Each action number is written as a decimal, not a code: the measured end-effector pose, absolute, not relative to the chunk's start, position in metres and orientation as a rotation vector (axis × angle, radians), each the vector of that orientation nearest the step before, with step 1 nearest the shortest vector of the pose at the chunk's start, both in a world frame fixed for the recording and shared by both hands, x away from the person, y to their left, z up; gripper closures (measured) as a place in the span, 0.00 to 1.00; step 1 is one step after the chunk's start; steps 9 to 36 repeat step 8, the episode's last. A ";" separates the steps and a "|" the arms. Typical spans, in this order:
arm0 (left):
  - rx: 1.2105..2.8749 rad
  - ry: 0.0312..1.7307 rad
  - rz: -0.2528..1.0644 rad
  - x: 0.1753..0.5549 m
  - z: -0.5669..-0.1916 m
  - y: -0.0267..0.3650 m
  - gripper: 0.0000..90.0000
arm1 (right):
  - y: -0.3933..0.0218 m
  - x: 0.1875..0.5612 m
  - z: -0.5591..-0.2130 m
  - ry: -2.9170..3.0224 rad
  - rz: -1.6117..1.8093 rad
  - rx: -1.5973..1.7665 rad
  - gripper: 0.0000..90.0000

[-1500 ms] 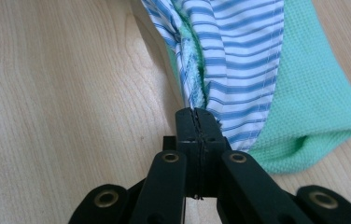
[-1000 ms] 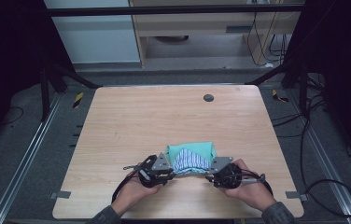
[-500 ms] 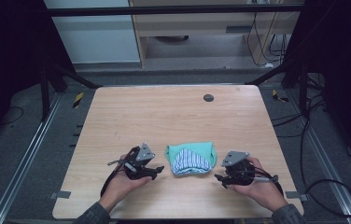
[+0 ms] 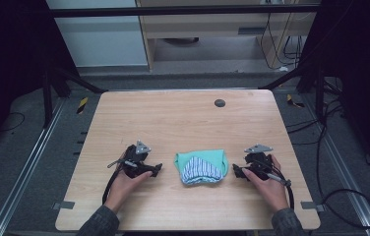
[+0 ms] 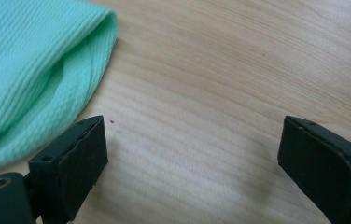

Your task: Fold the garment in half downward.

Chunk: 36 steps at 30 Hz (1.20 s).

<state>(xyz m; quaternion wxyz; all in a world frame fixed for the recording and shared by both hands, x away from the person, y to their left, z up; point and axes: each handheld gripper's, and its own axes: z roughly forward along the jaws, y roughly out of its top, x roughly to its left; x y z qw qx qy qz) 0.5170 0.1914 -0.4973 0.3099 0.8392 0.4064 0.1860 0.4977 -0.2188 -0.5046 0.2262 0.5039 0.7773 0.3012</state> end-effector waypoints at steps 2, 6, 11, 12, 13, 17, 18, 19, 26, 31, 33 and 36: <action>2.216 1.073 0.508 0.518 -0.500 0.193 0.11 | -0.219 0.500 -0.508 2.115 0.864 1.420 0.08; 2.128 1.092 0.495 0.519 -0.508 0.198 0.05 | -0.214 0.503 -0.512 2.061 0.885 1.456 0.02; 2.127 1.094 0.497 0.519 -0.508 0.198 0.04 | -0.213 0.504 -0.513 2.042 0.870 1.485 0.00; 2.127 1.094 0.497 0.519 -0.508 0.198 0.04 | -0.213 0.504 -0.513 2.042 0.870 1.485 0.00; 2.127 1.094 0.497 0.519 -0.508 0.198 0.04 | -0.213 0.504 -0.513 2.042 0.870 1.485 0.00; 2.127 1.094 0.497 0.519 -0.508 0.198 0.04 | -0.213 0.504 -0.513 2.042 0.870 1.485 0.00; 2.127 1.094 0.497 0.519 -0.508 0.198 0.04 | -0.213 0.504 -0.513 2.042 0.870 1.485 0.00; 2.127 1.094 0.497 0.519 -0.508 0.198 0.04 | -0.213 0.504 -0.513 2.042 0.870 1.485 0.00; 2.127 1.094 0.497 0.519 -0.508 0.198 0.04 | -0.213 0.504 -0.513 2.042 0.870 1.485 0.00; 2.127 1.094 0.497 0.519 -0.508 0.198 0.04 | -0.213 0.504 -0.513 2.042 0.870 1.485 0.00; 2.127 1.094 0.497 0.519 -0.508 0.198 0.04 | -0.213 0.504 -0.513 2.042 0.870 1.485 0.00; 2.127 1.094 0.497 0.519 -0.508 0.198 0.04 | -0.213 0.504 -0.513 2.042 0.870 1.485 0.00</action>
